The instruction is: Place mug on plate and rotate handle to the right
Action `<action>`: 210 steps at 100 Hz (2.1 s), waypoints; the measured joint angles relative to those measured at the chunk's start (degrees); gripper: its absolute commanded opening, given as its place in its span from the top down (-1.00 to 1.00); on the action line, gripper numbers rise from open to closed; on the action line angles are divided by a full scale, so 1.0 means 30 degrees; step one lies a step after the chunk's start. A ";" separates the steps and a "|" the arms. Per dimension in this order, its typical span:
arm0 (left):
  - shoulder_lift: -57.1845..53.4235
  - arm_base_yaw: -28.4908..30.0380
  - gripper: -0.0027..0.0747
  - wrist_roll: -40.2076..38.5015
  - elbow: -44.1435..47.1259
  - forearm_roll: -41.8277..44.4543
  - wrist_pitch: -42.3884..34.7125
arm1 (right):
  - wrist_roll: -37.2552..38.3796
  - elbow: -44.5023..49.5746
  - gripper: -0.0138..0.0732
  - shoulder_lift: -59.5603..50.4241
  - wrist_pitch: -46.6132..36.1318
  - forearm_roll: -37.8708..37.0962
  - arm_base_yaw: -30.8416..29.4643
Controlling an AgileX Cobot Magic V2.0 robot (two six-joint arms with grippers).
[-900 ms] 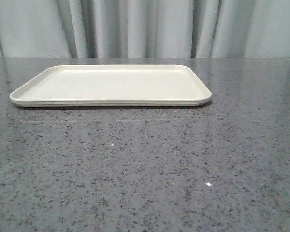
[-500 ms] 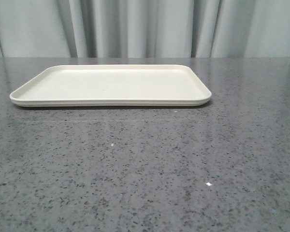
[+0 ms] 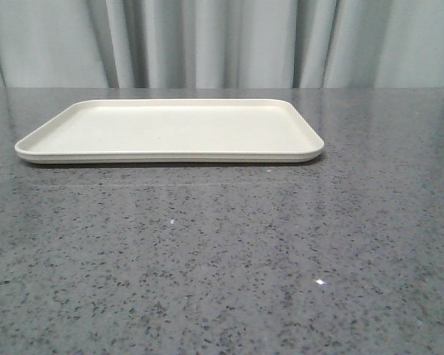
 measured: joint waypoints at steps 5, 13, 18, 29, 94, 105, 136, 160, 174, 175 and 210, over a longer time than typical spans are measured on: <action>0.0000 0.0000 0.98 0.0000 0.0000 0.0000 0.0000 | 0.0000 0.0000 0.83 0.0000 -0.0287 0.0000 0.0000; 0.0000 0.0000 0.98 0.0000 0.0000 -0.0065 0.0000 | 0.0000 0.0000 0.83 0.0000 -0.1050 0.0000 0.0000; 0.0000 0.0000 0.98 0.0000 -0.0071 -0.0448 0.0000 | 0.0000 0.0000 0.83 0.0000 -0.1776 0.0000 0.0000; 0.0000 0.0000 0.98 0.0000 -0.0648 -0.2191 0.0216 | 0.0000 -0.0051 0.83 0.0000 -0.2923 0.0000 0.0000; 0.5002 0.0000 0.98 0.0000 -1.2628 -0.5628 1.2276 | 0.0000 -1.2113 0.83 0.5715 0.9293 0.0000 0.0000; 0.7296 0.0000 0.98 0.0000 -1.5184 -0.6080 1.5081 | 0.0000 -1.4165 0.83 0.7567 1.1379 0.0000 0.0000; 1.0644 0.0000 0.98 0.0000 -1.8641 -0.6702 1.8453 | 0.0000 -1.7347 0.83 1.0351 1.4269 0.0000 0.0000; 1.0675 0.0000 0.98 0.0000 -1.8676 -0.6745 1.8681 | 0.0000 -1.7428 0.83 1.0396 1.4552 0.0000 0.0000; 1.0675 0.0000 0.98 0.0000 -1.8676 -0.6745 1.8784 | 0.0000 -1.7428 0.72 1.0396 1.4608 0.0000 0.0000; 1.0675 0.0000 0.97 0.0000 -1.8676 -0.6745 1.8784 | 0.0000 -1.7428 0.69 1.0396 1.4600 0.0000 0.0000; 1.0675 0.0000 0.04 0.0331 -1.8676 -0.6904 1.9204 | 0.0000 -1.7428 -0.45 1.0396 1.4646 0.0000 0.0000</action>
